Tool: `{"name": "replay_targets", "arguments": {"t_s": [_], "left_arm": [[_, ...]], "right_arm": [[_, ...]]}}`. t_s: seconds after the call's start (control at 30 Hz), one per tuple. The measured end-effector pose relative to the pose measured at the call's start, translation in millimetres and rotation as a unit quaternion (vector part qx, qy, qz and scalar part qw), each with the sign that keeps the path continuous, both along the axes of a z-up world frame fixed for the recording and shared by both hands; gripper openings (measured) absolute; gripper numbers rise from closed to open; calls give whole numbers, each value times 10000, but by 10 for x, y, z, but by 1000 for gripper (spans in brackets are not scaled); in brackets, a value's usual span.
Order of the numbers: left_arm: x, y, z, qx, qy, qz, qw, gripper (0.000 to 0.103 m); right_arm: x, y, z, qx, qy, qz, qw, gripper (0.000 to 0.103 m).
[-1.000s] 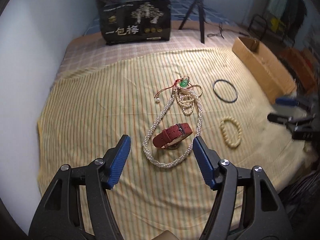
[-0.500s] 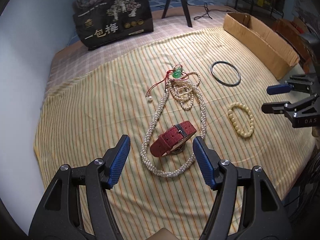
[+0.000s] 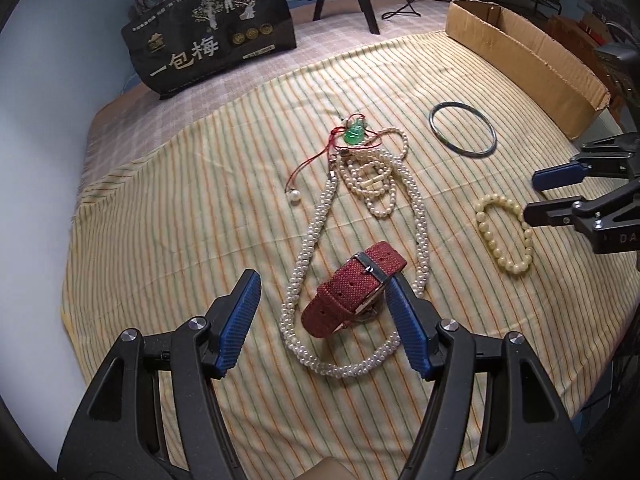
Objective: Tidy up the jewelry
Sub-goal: 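Lower the left tool onto the red watch while the right tool approaches the cream bead bracelet, then lift the red watch with the left tool while the right tool carries the bead bracelet to the box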
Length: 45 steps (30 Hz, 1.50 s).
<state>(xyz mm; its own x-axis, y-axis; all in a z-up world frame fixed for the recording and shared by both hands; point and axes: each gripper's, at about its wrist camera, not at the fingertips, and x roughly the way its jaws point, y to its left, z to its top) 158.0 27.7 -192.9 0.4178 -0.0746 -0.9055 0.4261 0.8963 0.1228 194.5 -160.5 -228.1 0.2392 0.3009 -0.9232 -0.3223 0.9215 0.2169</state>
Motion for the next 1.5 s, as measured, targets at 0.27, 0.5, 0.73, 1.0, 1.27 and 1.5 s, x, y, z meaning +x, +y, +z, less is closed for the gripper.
{"name": "replay_targets", "arguments": {"t_s": [0.27,0.5,0.73,1.0,1.27,1.5], "left_arm": [[-1,-19,-22,-181,163,47,9997,66],[-4,28,-29,-233,246,177,9993,30],[-26,45,-36,-270,291,220,9990,20],[-47,68,27,-362,227,344,9985,17],[-74,93,168,-474,79,461,9978,16],[-111,50,312,-537,-95,548,9970,16]], "right_arm": [[59,78,-71,-24,-8,16,10000,41],[87,208,-106,-212,-61,163,9996,37],[116,314,-155,-431,-185,229,9986,22],[128,283,-112,-143,-182,143,9996,5],[9,154,141,119,-388,51,9992,5],[-112,89,404,290,-683,49,9972,5]]}}
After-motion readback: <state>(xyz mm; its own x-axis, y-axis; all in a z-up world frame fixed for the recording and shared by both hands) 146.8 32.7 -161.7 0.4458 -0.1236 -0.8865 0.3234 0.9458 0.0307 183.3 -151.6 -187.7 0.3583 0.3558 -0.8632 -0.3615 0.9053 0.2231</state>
